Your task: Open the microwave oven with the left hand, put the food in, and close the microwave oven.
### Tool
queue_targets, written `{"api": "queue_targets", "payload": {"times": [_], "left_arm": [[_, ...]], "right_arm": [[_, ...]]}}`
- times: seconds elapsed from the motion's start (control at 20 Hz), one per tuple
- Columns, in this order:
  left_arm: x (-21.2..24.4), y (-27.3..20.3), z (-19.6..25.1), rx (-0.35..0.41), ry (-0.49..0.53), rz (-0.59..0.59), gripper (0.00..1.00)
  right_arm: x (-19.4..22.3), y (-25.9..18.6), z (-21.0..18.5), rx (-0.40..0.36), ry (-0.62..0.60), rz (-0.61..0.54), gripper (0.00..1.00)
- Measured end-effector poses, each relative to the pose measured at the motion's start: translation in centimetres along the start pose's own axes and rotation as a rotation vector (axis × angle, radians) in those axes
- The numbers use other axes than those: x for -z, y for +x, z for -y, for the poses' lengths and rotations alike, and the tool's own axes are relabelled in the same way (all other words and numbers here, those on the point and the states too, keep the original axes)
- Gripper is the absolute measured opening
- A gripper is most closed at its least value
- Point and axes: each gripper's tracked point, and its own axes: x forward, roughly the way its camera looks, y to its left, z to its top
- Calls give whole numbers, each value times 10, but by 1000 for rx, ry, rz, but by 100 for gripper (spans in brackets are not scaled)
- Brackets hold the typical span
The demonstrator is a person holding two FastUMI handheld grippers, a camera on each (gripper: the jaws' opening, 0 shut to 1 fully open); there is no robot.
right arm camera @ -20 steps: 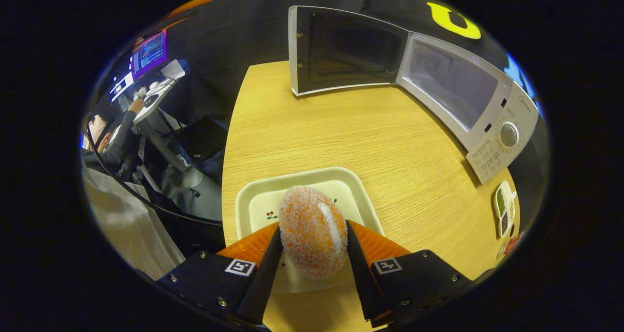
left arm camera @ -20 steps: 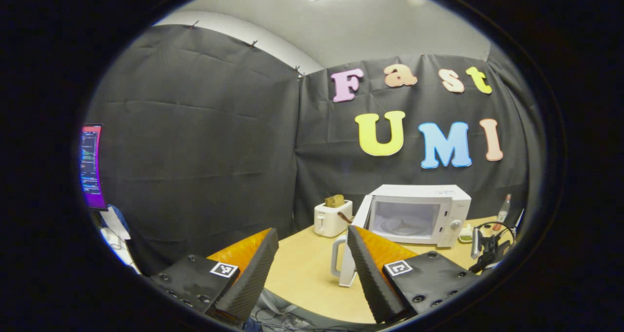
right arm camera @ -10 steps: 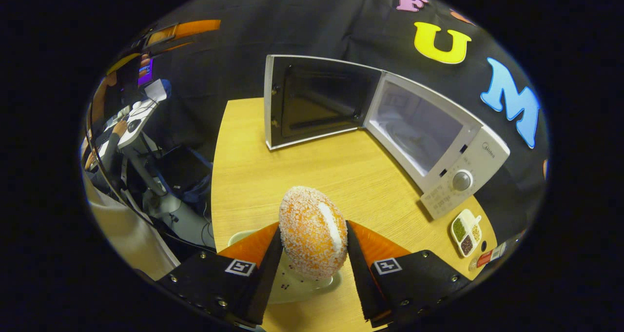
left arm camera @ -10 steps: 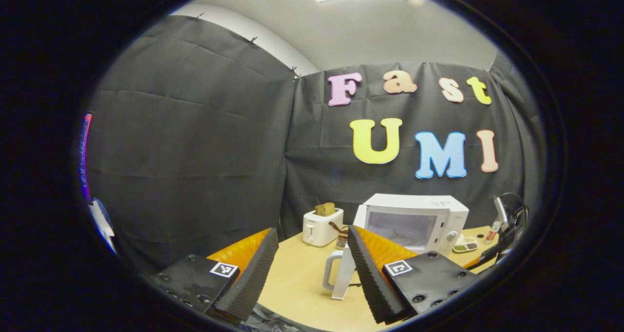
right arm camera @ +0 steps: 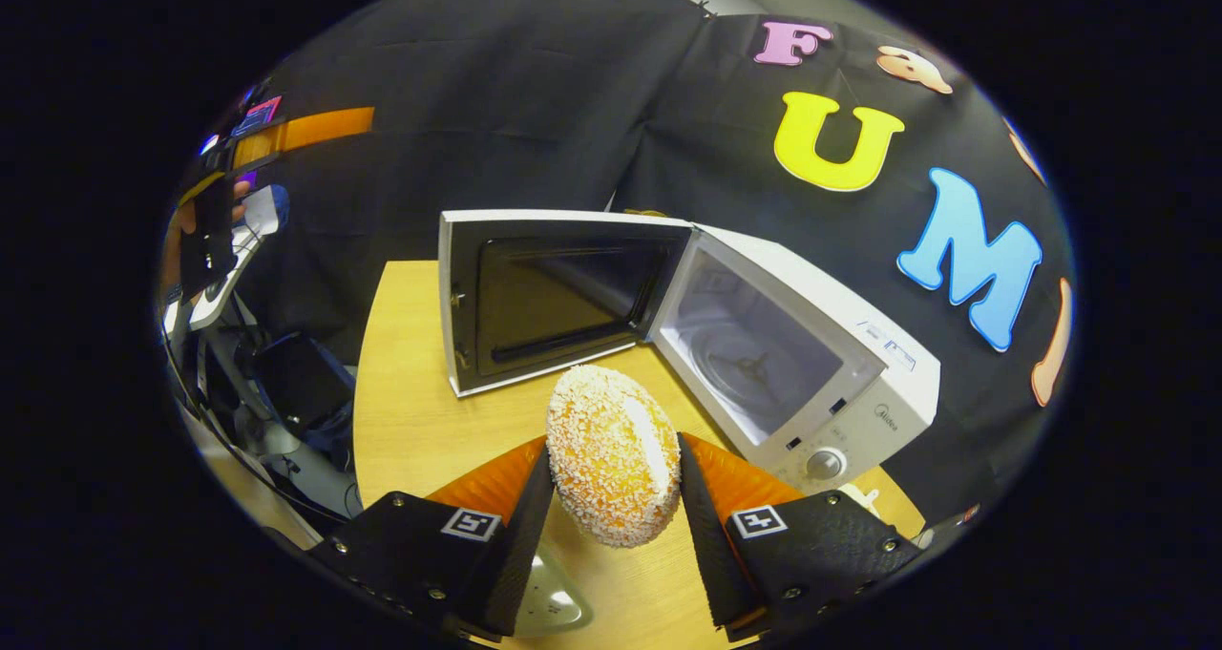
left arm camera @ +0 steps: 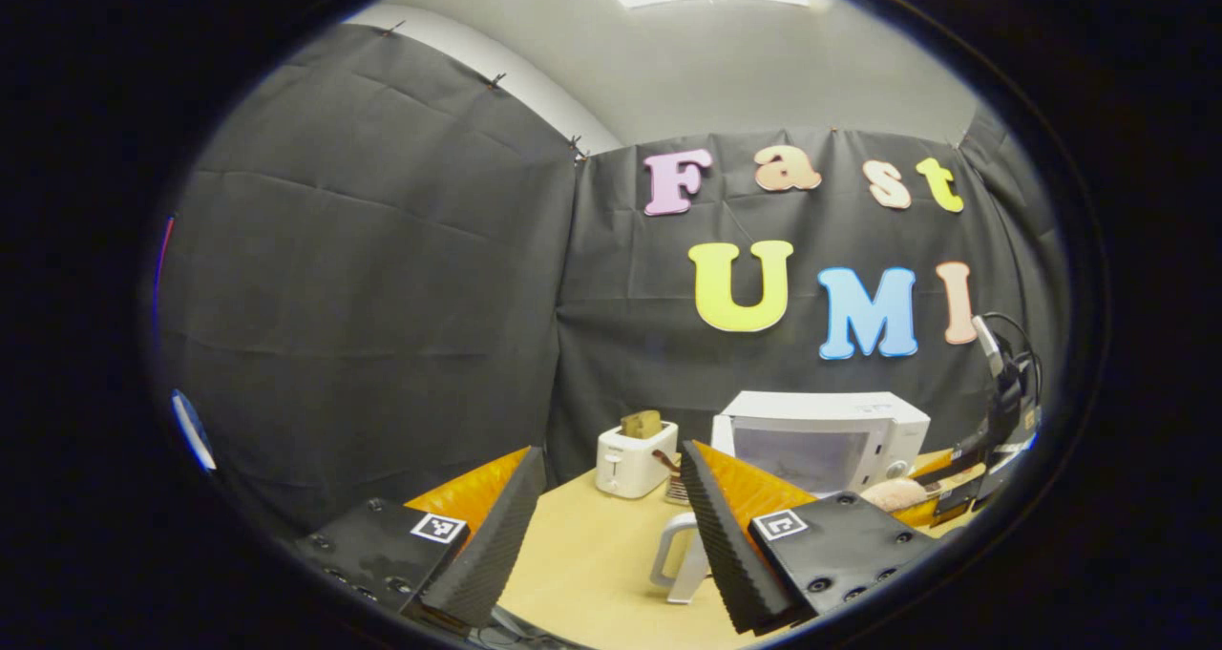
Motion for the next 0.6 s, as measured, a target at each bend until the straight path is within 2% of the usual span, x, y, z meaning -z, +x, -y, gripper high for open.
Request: {"api": "queue_targets", "payload": {"times": [0.4,0.6], "left_arm": [[10,30,-48,-55,5,-13,93],[19,39,-69,-85,-8,-27,93]], "right_arm": [[-45,58,46,114,-60,36,73],[-53,89,65,152,-74,32,73]]}}
